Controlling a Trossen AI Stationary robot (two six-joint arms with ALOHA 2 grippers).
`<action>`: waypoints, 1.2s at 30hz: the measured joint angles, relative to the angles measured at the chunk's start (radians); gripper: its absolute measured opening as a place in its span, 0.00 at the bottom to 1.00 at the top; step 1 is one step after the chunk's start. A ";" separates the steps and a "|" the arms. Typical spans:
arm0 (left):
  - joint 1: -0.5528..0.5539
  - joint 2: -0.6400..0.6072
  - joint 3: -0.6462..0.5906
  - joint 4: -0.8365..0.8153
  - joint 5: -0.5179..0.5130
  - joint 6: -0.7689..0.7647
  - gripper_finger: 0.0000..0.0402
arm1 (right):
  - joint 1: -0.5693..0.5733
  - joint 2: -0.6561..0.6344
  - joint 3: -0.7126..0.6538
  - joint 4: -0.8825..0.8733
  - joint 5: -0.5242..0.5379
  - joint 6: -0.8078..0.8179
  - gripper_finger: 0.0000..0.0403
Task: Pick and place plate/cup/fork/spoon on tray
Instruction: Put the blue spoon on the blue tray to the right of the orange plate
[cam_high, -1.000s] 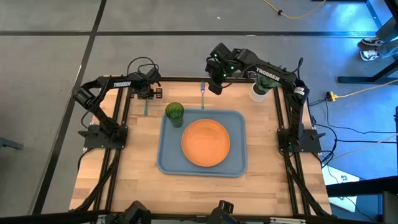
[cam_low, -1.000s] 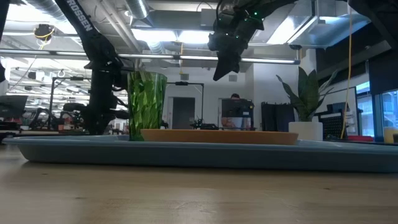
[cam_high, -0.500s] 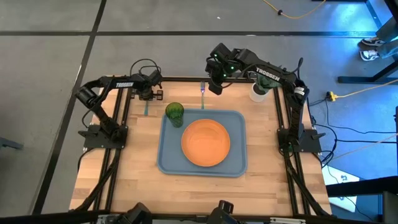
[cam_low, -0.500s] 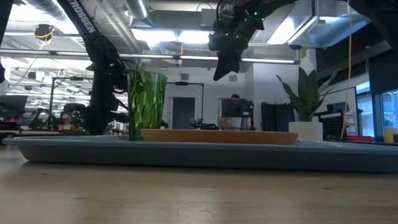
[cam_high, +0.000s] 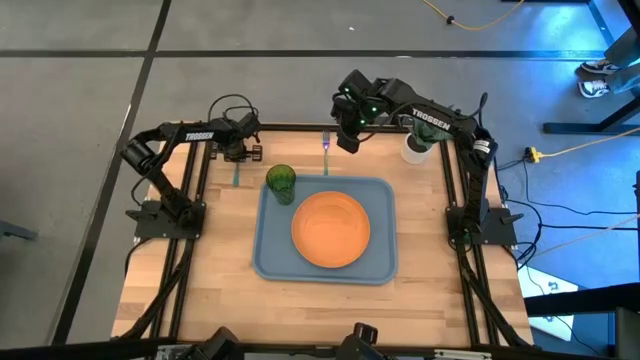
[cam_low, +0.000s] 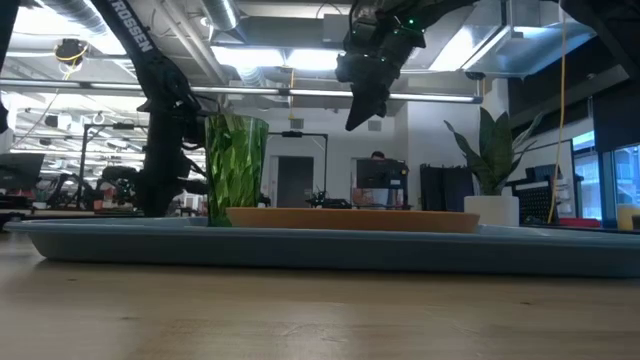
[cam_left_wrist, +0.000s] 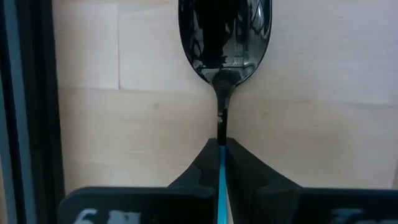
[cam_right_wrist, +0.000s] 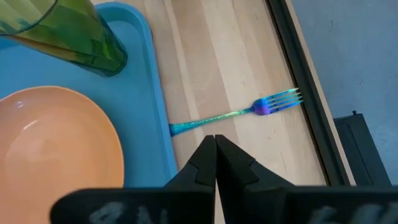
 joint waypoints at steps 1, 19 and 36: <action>-0.001 -0.003 -0.001 -0.009 0.003 0.000 0.00 | 0.000 -0.002 0.000 0.000 0.010 -0.002 0.01; -0.014 -0.179 -0.003 -0.172 0.064 0.061 0.00 | 0.000 -0.003 0.000 -0.019 0.075 -0.003 0.01; -0.193 -0.515 -0.002 -0.417 0.124 0.054 0.00 | -0.001 -0.004 0.000 -0.131 0.076 -0.022 0.01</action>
